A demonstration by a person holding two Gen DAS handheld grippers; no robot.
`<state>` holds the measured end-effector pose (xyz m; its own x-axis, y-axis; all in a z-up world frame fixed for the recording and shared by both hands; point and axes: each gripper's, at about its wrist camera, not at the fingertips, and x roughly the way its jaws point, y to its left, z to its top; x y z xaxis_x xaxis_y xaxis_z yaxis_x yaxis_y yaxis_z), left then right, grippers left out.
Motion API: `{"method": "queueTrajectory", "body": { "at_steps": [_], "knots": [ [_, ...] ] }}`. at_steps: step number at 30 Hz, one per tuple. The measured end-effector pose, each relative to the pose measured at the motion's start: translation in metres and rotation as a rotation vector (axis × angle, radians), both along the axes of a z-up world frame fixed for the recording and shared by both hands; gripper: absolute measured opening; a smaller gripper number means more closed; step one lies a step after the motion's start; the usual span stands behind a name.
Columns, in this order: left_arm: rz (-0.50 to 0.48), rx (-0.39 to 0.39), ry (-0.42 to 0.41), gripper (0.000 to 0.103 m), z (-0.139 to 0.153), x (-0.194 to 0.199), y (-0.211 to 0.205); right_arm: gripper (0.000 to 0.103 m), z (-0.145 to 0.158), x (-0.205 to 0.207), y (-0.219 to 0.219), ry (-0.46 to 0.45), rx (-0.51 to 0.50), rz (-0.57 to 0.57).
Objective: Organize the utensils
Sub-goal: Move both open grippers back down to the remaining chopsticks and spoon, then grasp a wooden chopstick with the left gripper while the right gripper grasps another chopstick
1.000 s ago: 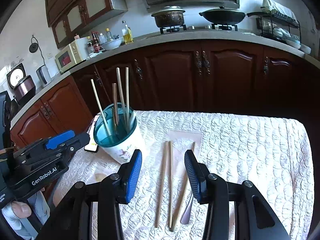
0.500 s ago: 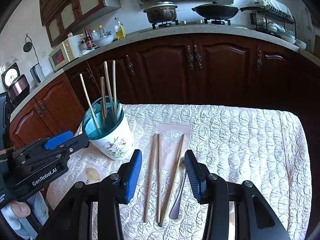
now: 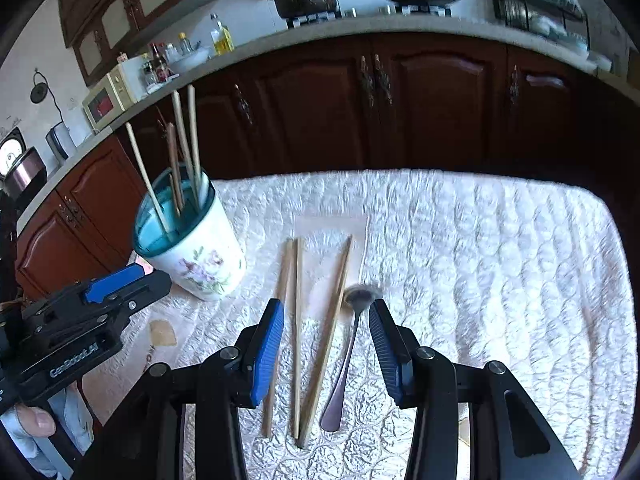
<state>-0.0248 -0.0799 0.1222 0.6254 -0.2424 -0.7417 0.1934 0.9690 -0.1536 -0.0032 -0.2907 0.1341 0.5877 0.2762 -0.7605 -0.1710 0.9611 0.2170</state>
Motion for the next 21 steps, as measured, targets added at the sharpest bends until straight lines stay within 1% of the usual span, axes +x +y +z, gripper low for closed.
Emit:
{"method": "queueTrajectory", "body": {
  "at_steps": [4,5,7,8,11,14,17,21],
  "knots": [
    [-0.037,-0.024,0.062,0.045,-0.020,0.009,-0.005,0.042,-0.028,0.021,-0.001,0.082,0.036,0.024],
    [-0.051,-0.029,0.081,0.045,-0.027,0.013,-0.007,0.037,-0.033,0.025,0.000,0.097,0.043,0.026],
    [-0.069,-0.034,0.113,0.045,-0.036,0.019,-0.012,0.032,-0.044,0.036,0.001,0.127,0.067,0.043],
    [-0.078,-0.044,0.129,0.043,-0.041,0.022,-0.014,0.030,-0.047,0.039,0.003,0.135,0.075,0.053],
    [-0.097,-0.060,0.174,0.030,-0.055,0.034,-0.021,0.024,-0.054,0.055,0.011,0.159,0.103,0.103],
    [-0.109,-0.062,0.196,0.029,-0.061,0.039,-0.024,0.022,-0.061,0.072,0.018,0.187,0.129,0.138],
    [-0.104,-0.056,0.206,0.029,-0.065,0.038,-0.019,0.022,-0.069,0.089,0.027,0.223,0.150,0.165],
    [-0.083,-0.055,0.226,0.029,-0.072,0.037,-0.007,0.022,-0.082,0.107,0.045,0.252,0.123,0.202]
  ]
}}
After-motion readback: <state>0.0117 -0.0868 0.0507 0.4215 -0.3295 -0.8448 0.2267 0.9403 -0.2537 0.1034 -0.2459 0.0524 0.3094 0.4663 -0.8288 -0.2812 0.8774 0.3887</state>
